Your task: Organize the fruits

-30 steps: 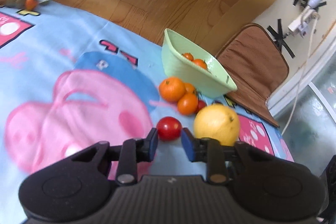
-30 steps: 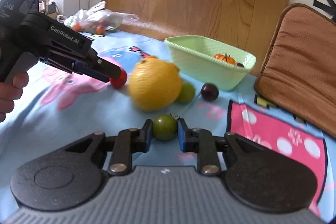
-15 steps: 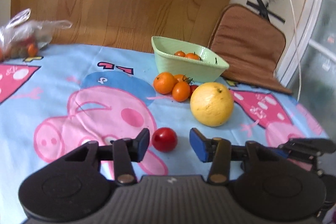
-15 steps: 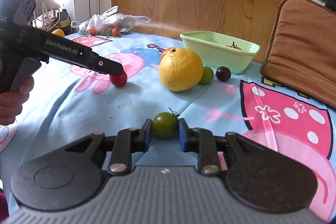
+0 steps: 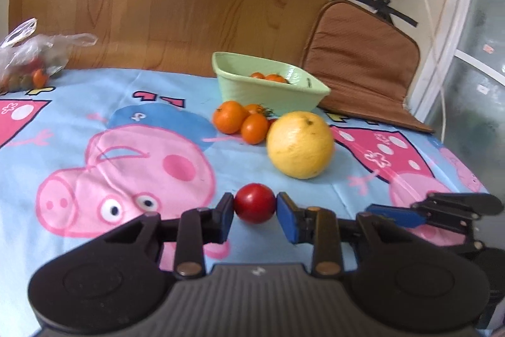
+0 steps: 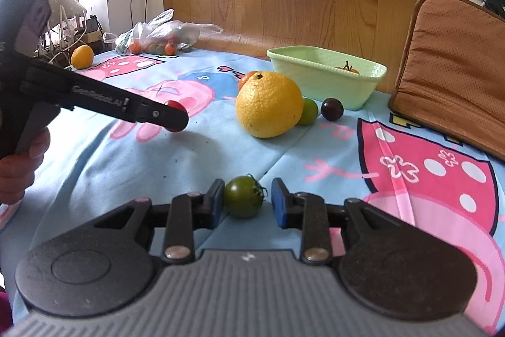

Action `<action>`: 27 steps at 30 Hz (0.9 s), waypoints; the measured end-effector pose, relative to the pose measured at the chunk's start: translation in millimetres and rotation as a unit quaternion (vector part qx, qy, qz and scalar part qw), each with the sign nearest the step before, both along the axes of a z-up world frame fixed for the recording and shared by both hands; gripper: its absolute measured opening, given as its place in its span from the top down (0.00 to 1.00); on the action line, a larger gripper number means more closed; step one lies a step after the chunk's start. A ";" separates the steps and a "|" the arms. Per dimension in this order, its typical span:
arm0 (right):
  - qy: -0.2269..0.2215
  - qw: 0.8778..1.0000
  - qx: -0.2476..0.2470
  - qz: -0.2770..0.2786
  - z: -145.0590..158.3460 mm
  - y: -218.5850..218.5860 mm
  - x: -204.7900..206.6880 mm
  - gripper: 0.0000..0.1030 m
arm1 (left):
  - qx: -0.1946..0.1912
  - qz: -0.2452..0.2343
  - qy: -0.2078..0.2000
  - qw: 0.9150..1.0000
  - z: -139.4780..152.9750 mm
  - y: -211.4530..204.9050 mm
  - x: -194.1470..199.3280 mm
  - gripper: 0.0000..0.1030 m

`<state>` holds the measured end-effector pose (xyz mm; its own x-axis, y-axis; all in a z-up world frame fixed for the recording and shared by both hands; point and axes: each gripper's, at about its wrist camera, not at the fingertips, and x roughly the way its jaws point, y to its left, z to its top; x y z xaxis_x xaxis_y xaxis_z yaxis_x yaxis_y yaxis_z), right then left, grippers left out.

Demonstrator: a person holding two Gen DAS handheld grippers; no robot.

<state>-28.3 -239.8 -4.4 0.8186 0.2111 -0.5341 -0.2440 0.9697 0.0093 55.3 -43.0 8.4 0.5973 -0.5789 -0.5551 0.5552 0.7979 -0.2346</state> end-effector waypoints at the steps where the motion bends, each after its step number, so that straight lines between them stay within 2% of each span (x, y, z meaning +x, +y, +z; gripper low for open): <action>1: 0.000 1.000 0.001 0.000 -0.1 -0.5 0.0 0.66 | 0.002 -0.002 0.002 1.000 -3.3 -2.2 -1.8 0.71; 3: 0.001 1.000 0.005 -0.003 -0.1 -1.7 -0.9 0.65 | 0.006 -0.001 -0.001 1.000 -7.9 -4.9 -6.8 0.71; 6: 0.003 1.000 0.011 0.001 -0.1 -1.7 -1.5 0.53 | 0.016 0.002 -0.021 1.000 -7.9 -7.8 -14.2 0.70; 14: 0.004 1.000 0.010 0.000 -0.1 0.2 -2.9 0.48 | 0.039 -0.008 -0.049 0.998 -8.1 -16.9 -22.4 0.70; 27: 0.002 1.000 0.011 -0.009 0.0 -1.6 -8.0 0.46 | 0.041 -0.009 -0.049 0.998 -9.0 -17.5 -21.9 0.70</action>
